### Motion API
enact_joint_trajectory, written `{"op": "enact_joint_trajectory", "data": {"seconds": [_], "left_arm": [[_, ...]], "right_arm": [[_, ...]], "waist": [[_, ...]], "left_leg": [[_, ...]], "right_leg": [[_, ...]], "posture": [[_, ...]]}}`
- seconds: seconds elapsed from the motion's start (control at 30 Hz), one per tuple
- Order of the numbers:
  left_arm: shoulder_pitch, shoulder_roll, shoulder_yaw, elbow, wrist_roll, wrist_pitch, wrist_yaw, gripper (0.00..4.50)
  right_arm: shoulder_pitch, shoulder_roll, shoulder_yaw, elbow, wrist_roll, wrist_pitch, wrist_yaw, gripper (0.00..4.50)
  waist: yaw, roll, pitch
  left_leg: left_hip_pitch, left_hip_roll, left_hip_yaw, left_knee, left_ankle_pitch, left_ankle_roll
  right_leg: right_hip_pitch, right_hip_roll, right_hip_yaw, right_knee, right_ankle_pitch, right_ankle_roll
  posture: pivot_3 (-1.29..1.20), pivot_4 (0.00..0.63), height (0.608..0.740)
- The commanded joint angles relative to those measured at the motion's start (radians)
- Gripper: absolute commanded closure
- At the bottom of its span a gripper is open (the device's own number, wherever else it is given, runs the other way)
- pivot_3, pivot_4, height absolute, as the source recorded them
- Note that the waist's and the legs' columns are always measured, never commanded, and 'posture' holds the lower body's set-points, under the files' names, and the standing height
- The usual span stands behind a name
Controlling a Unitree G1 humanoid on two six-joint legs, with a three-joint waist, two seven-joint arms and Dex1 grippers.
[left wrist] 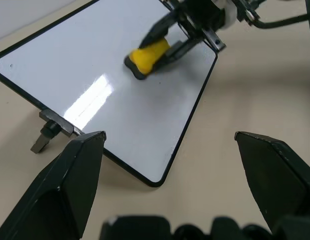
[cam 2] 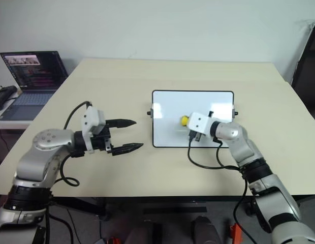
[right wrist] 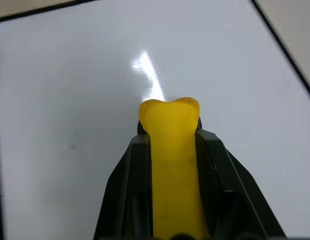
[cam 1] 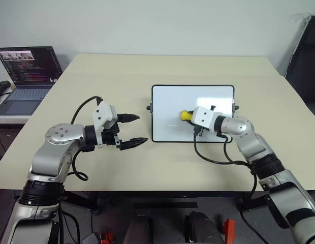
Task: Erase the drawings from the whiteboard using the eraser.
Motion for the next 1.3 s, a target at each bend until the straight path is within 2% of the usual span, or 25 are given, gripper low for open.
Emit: {"op": "enact_joint_trajectory", "data": {"seconds": [0.03,0.33,0.53,0.67,0.73,0.8,0.93,1.03,1.1,1.3], "left_arm": [[-0.040,0.004,0.006,0.004,0.004,-0.019,-0.009,0.00],[-0.034,-0.003,0.000,0.003,0.003,-0.020,-0.019,0.00],[-0.043,-0.011,-0.008,0.007,0.002,-0.019,-0.026,0.00],[-0.065,-0.050,0.003,-0.034,-0.060,0.016,-0.021,0.00],[-0.075,-0.084,0.001,-0.093,-0.119,0.059,-0.010,0.00],[-0.091,-0.117,-0.032,-0.135,-0.135,0.078,-0.008,0.00],[-0.124,-0.200,-0.108,-0.168,-0.128,0.089,0.007,0.00],[-0.140,-0.254,-0.162,-0.150,-0.096,0.074,0.014,0.00],[-0.139,-0.278,-0.185,-0.140,-0.087,0.064,0.012,0.00],[-0.135,-0.318,-0.213,-0.116,-0.071,0.045,-0.002,0.00]], "right_arm": [[0.013,-0.018,-0.007,0.056,-0.031,0.019,-0.003,3.67],[0.206,-0.035,0.050,-0.188,0.036,0.138,0.215,3.67],[0.209,-0.032,-0.002,-0.227,0.037,0.165,0.169,3.67],[0.142,-0.018,-0.359,-0.474,0.407,0.451,0.146,3.67],[0.105,-0.048,-0.561,-0.513,0.553,0.556,0.090,3.67],[0.098,-0.108,-0.719,-0.482,0.595,0.593,0.032,3.67],[0.190,-0.257,-0.825,-0.352,0.501,0.621,-0.072,3.67],[0.273,-0.324,-0.836,-0.250,0.468,0.702,-0.124,3.67],[0.304,-0.326,-0.833,-0.179,0.475,0.741,-0.131,3.67],[0.357,-0.339,-0.778,-0.061,0.473,0.698,-0.079,3.67]], "waist": [[0.000,0.000,0.000],[0.000,-0.001,0.000],[-0.002,-0.001,0.000],[0.004,0.001,0.010],[0.011,0.001,0.010],[0.021,0.000,0.010],[0.043,0.000,0.009],[0.040,0.000,0.009],[0.027,0.000,0.009],[-0.002,0.004,0.009]], "left_leg": [[0.000,0.000,0.000,0.000,0.000,0.000],[-0.001,0.000,0.000,-0.002,0.000,0.000],[-0.001,0.001,0.000,-0.003,0.000,0.000],[-0.005,0.000,-0.001,-0.002,0.000,0.000],[-0.014,0.000,-0.003,0.000,0.000,0.000],[-0.024,-0.001,-0.005,0.000,0.000,0.000],[-0.026,-0.001,-0.006,-0.004,-0.002,-0.002],[-0.030,-0.002,-0.004,-0.004,-0.003,-0.002],[-0.030,-0.002,-0.001,-0.004,-0.003,-0.001],[-0.024,-0.002,0.002,-0.004,-0.003,-0.001]], "right_leg": [[0.000,0.000,0.000,0.000,0.000,0.000],[0.000,0.000,-0.001,-0.002,0.000,0.001],[-0.001,0.000,-0.001,-0.003,-0.001,0.000],[-0.002,0.000,-0.001,-0.003,0.000,0.001],[-0.009,0.000,-0.002,-0.003,0.004,0.008],[-0.018,-0.001,-0.004,-0.003,0.008,0.004],[-0.017,-0.002,-0.008,-0.013,0.007,0.003],[-0.018,-0.003,-0.006,-0.017,0.007,0.005],[-0.020,-0.003,-0.003,-0.016,0.007,0.005],[-0.018,-0.001,0.000,-0.012,0.006,0.006]], "posture": [[0.00,0.150,0.740],[0.00,0.150,0.740],[0.00,0.150,0.740],[0.00,0.150,0.740],[0.00,0.150,0.740],[0.00,0.150,0.740],[0.00,0.150,0.740],[0.00,0.150,0.740],[0.00,0.150,0.740],[0.00,0.150,0.740]]}}
